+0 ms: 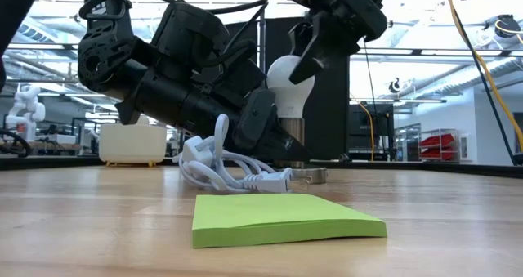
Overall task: Screw lightbulb
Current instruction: Remove the lightbulb from the lamp
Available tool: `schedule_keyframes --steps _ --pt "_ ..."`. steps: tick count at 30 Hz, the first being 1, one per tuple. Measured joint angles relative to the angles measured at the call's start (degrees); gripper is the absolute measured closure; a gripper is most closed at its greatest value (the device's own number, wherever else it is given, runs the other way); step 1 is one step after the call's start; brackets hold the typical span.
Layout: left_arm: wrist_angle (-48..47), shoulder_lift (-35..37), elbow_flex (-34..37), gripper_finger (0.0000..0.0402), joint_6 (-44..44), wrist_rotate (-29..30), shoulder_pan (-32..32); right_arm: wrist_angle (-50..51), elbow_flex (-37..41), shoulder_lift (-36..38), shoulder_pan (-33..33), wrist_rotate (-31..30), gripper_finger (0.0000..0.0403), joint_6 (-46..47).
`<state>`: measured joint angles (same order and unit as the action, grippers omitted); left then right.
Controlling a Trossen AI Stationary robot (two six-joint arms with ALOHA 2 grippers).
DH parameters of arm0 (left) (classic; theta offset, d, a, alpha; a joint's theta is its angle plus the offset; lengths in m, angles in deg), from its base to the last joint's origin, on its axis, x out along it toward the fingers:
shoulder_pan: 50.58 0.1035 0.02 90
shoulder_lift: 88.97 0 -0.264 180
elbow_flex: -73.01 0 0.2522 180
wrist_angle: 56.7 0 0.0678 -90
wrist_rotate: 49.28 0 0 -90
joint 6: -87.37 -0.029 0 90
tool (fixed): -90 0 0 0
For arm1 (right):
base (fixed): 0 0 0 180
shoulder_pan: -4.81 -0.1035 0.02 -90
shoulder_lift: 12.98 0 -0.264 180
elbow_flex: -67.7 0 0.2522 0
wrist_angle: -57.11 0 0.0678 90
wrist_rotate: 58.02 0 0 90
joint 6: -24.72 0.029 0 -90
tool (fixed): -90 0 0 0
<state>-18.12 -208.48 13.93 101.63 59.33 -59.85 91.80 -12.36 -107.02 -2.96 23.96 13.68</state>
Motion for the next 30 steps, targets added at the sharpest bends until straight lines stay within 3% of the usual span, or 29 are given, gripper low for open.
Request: schedule_keyframes --steps 16,24,30 --pt "-0.77 0.00 -0.15 0.0136 0.21 -1.15 -0.11 1.20 -2.31 -0.46 0.06 -1.46 0.0105 -3.68" --pt "-0.98 0.00 -0.11 0.0193 0.19 1.02 -0.03 0.98 -5.07 -0.24 -0.26 -2.52 0.0104 -2.94" --pt "-0.81 0.00 -0.11 0.0217 0.15 1.39 0.37 6.85 -8.31 -0.24 -0.62 -5.60 0.0104 -1.15"
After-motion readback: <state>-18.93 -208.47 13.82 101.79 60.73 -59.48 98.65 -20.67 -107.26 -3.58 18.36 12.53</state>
